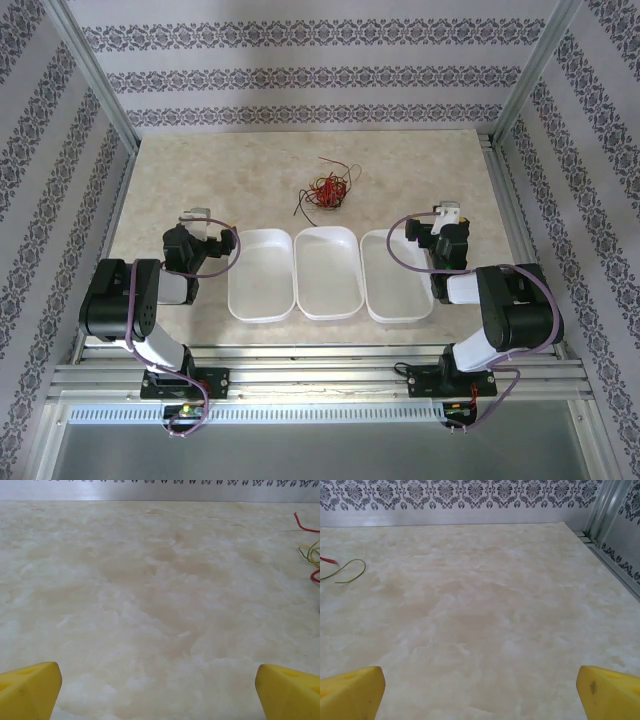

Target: Untangle the cables

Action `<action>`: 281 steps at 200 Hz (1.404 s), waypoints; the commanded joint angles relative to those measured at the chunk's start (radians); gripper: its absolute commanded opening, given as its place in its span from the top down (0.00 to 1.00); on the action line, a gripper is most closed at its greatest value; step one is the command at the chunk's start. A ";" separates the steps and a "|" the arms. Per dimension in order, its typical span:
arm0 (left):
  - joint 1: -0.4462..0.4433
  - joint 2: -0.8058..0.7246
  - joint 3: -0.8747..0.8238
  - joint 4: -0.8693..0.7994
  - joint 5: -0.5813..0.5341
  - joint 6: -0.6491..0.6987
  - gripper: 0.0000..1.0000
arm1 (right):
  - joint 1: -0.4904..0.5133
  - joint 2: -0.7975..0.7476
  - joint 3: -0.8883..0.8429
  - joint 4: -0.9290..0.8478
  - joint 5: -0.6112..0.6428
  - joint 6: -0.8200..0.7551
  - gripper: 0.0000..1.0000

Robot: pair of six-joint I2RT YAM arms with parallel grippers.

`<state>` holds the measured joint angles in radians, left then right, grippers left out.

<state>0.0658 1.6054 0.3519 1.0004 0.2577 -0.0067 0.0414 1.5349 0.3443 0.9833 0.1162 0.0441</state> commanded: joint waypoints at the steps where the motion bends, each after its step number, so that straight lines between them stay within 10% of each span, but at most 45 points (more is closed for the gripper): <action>1: 0.002 -0.010 0.008 -0.002 -0.009 0.007 0.01 | -0.001 0.003 -0.007 0.008 0.008 -0.010 0.02; 281: 0.002 -0.013 0.016 -0.016 -0.054 -0.010 0.01 | -0.002 0.001 -0.007 0.007 0.007 -0.012 0.02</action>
<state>0.0658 1.6054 0.3523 1.0000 0.2234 -0.0078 0.0414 1.5349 0.3443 0.9833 0.1158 0.0444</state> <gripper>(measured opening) 0.993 0.982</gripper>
